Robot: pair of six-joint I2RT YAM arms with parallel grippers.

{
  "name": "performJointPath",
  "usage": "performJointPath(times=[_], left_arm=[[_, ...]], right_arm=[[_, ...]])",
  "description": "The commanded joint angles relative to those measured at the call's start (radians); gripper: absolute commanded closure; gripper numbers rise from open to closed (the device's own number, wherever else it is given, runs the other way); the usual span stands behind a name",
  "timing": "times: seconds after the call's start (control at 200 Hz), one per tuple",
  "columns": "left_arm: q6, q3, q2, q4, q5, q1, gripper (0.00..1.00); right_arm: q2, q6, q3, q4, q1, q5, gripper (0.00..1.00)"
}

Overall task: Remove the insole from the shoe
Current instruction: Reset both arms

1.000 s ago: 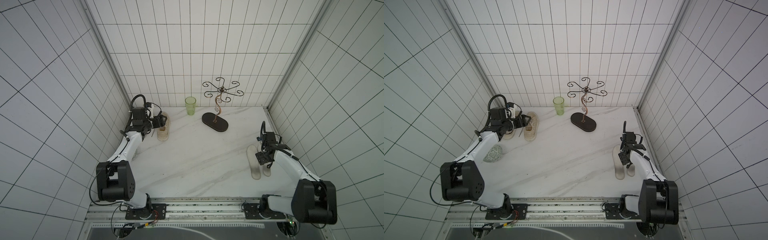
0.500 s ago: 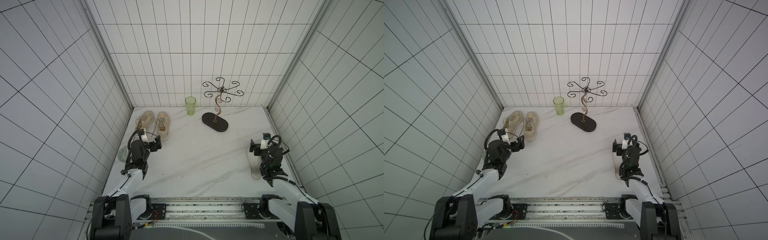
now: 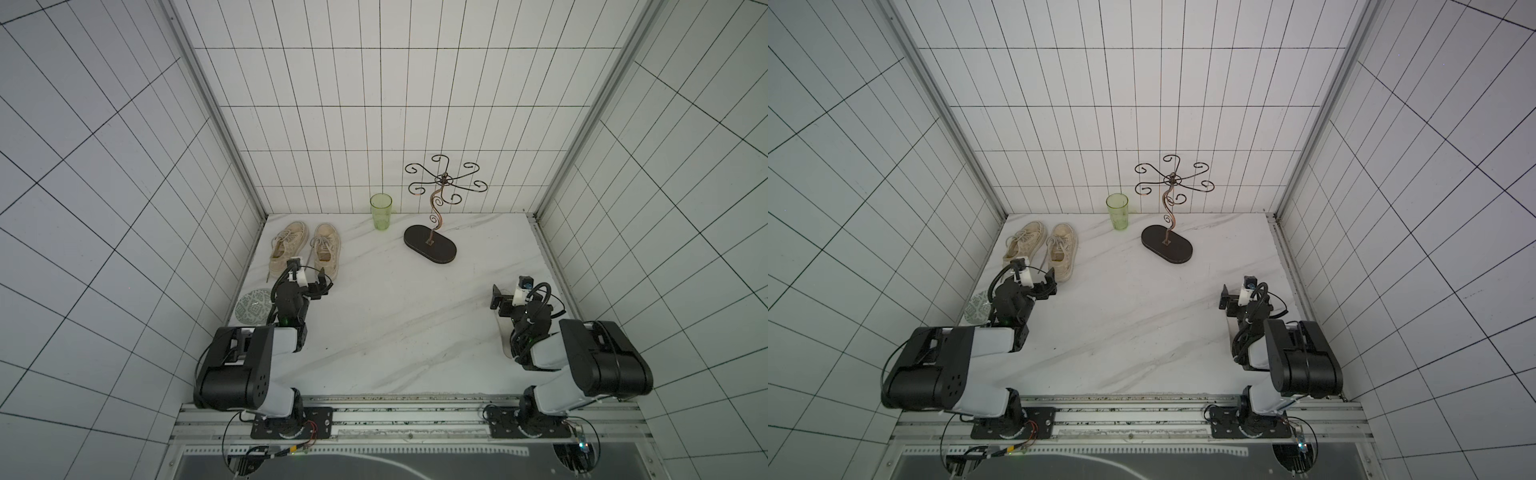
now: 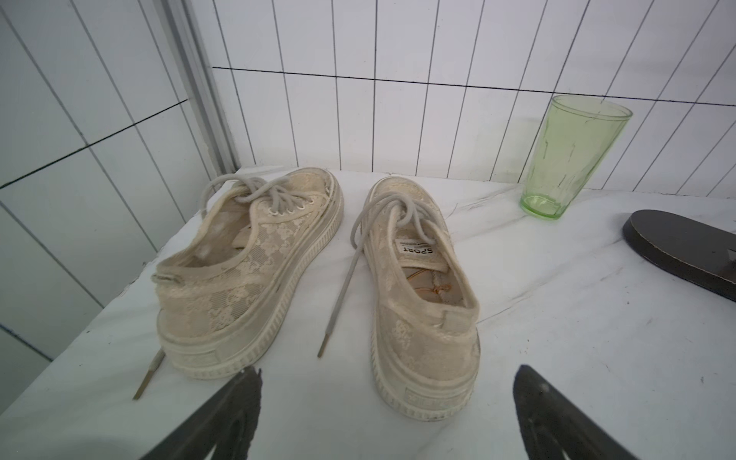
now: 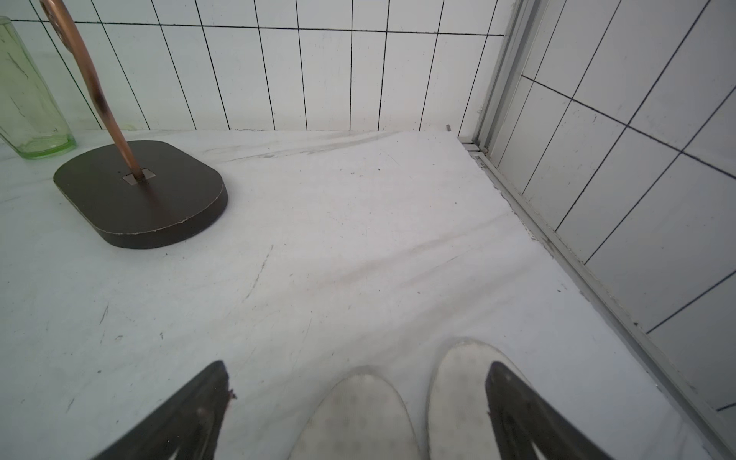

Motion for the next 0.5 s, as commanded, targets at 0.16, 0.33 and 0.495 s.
performJointPath(times=[0.16, 0.33, 0.495], left_arm=[[0.044, 0.017, 0.035, 0.034, -0.131, -0.056, 0.03], [0.059, -0.001, 0.063, 0.127, -0.165, -0.072, 0.02], [0.055, 0.023, 0.039, 0.037, -0.186, -0.081, 0.02]], right_arm=[[0.0, 0.027, 0.082, 0.013, -0.006, 0.034, 0.01], [-0.002, 0.022, 0.087, -0.006, -0.002, 0.043, 0.01], [0.003, 0.02, 0.095, -0.01, 0.003, 0.053, 0.01]])
